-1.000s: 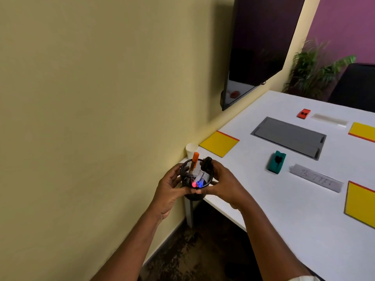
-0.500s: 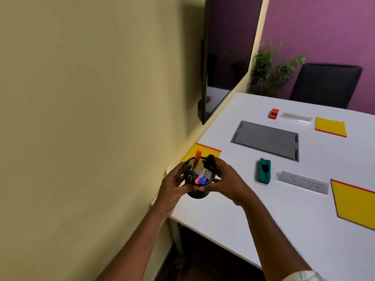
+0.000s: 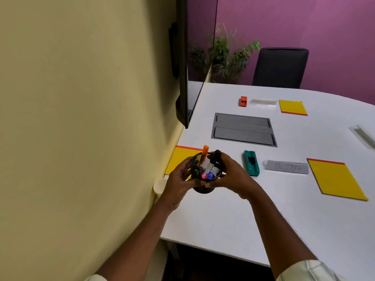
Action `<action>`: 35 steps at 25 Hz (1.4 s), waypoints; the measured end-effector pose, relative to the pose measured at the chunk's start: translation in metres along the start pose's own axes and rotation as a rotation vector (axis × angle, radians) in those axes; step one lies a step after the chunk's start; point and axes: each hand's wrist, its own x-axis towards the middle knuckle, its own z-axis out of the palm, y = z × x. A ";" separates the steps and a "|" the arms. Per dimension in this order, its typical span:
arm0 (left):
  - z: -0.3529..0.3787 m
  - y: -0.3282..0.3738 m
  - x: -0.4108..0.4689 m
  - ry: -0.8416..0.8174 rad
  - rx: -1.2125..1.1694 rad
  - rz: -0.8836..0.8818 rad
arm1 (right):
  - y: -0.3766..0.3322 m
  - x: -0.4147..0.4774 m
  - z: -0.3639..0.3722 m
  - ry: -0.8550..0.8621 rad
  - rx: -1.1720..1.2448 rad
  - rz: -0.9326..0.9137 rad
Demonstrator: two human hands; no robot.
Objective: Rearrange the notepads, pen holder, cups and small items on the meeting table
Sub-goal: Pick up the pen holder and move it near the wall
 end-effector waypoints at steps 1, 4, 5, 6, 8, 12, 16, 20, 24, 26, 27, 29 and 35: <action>0.000 -0.003 0.009 -0.012 -0.006 -0.006 | 0.003 0.007 -0.003 0.013 -0.007 0.007; 0.000 -0.010 0.035 -0.072 0.025 -0.024 | 0.011 0.029 -0.013 0.043 0.004 0.029; 0.000 -0.012 0.044 -0.086 0.038 -0.029 | 0.015 0.037 -0.017 0.060 0.010 0.031; 0.001 -0.014 0.054 -0.098 0.048 -0.034 | 0.019 0.046 -0.020 0.078 0.018 0.027; 0.002 -0.019 0.077 -0.116 0.056 -0.056 | 0.028 0.065 -0.029 0.100 0.038 0.016; 0.013 -0.032 0.126 -0.125 0.064 -0.128 | 0.047 0.107 -0.054 0.140 0.044 0.006; 0.029 -0.051 0.186 -0.076 0.087 -0.152 | 0.070 0.160 -0.091 0.148 0.035 -0.003; 0.039 -0.072 0.237 0.072 0.068 -0.155 | 0.091 0.212 -0.117 0.156 0.055 -0.002; 0.048 -0.100 0.281 0.293 0.059 -0.197 | 0.118 0.267 -0.133 0.141 0.043 -0.003; 0.053 -0.114 0.304 0.421 0.087 -0.248 | 0.132 0.292 -0.139 0.141 0.029 -0.007; 0.055 -0.119 0.313 0.456 0.088 -0.262 | 0.138 0.304 -0.141 0.142 0.025 -0.010; 0.058 -0.126 0.332 0.486 0.072 -0.276 | 0.149 0.327 -0.146 0.152 0.031 -0.009; 0.048 -0.151 0.387 0.552 0.107 -0.351 | 0.173 0.391 -0.145 0.188 0.067 -0.008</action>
